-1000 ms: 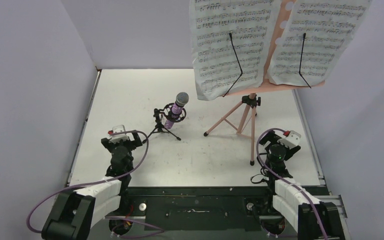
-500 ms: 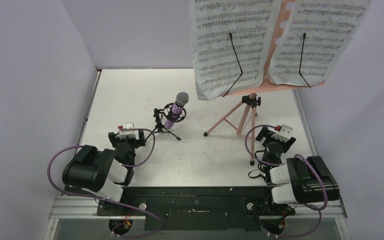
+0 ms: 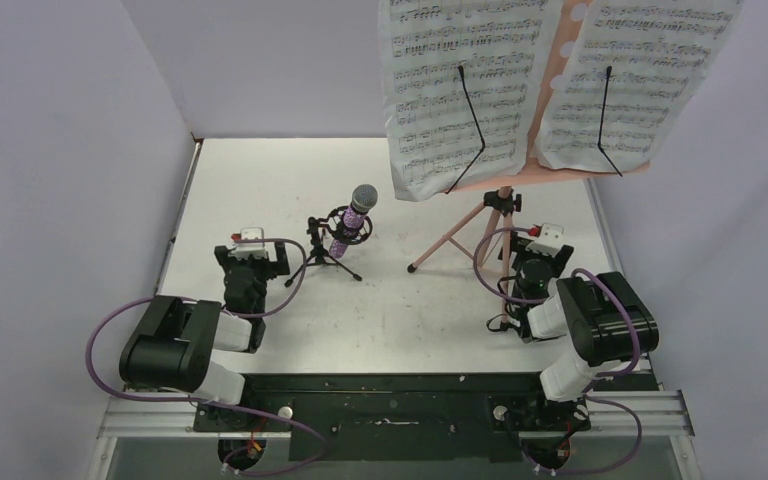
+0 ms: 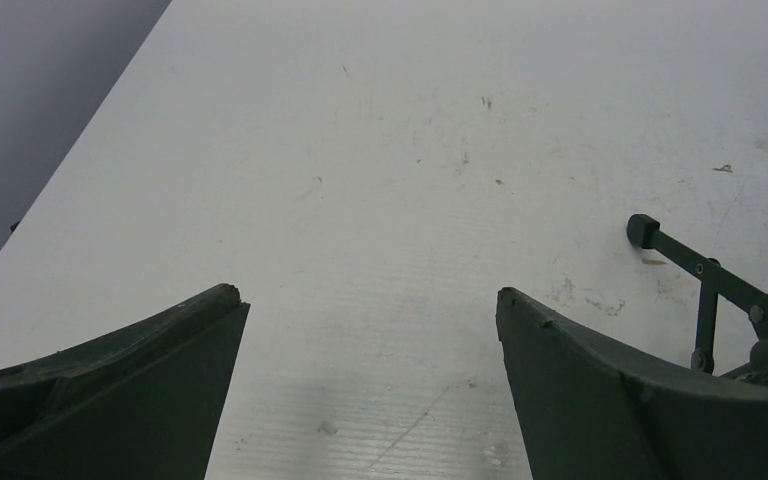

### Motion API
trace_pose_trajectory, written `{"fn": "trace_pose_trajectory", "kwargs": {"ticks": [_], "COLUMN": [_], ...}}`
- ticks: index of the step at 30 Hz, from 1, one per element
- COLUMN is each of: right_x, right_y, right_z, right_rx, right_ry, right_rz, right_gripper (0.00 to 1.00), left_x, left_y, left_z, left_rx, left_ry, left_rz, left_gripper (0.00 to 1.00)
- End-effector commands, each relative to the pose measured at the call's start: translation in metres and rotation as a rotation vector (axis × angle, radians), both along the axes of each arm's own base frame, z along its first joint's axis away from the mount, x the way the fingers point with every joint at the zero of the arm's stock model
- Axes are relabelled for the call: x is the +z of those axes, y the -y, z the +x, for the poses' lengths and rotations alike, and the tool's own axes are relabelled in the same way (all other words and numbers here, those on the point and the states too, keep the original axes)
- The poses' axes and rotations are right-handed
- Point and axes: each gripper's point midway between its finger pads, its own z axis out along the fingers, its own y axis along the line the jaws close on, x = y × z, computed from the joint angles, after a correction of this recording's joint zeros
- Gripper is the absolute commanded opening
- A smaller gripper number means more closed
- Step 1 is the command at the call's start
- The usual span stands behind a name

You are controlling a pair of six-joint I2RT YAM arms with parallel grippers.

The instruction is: Set up the instrument practice props

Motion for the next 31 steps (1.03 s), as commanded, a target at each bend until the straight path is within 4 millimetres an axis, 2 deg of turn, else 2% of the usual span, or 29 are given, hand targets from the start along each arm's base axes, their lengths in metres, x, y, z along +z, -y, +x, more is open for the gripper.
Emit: {"fn": "trace_pose_trajectory", "kwargs": {"ticks": [1,5,31], "right_x": [0.000,0.000,0.000], "right_y": [0.000,0.000,0.001], "right_z": [0.010,0.009,0.009], "right_rx": [-0.014,-0.013,-0.014], "right_ry": [-0.023,-0.023,-0.022], "right_rz": [0.001,0.000,0.000], "right_gripper": [0.90,0.90,0.90], "left_x": [0.015,0.011,0.010], "left_y": [-0.003,-0.014,-0.014], "left_z": [0.008,0.011,0.013], "left_rx": [0.026,0.107,0.104], "left_ry": [0.046,0.021,0.015], "left_rz": [-0.047,-0.073,-0.071], "left_gripper": [0.96,0.96,0.96]}}
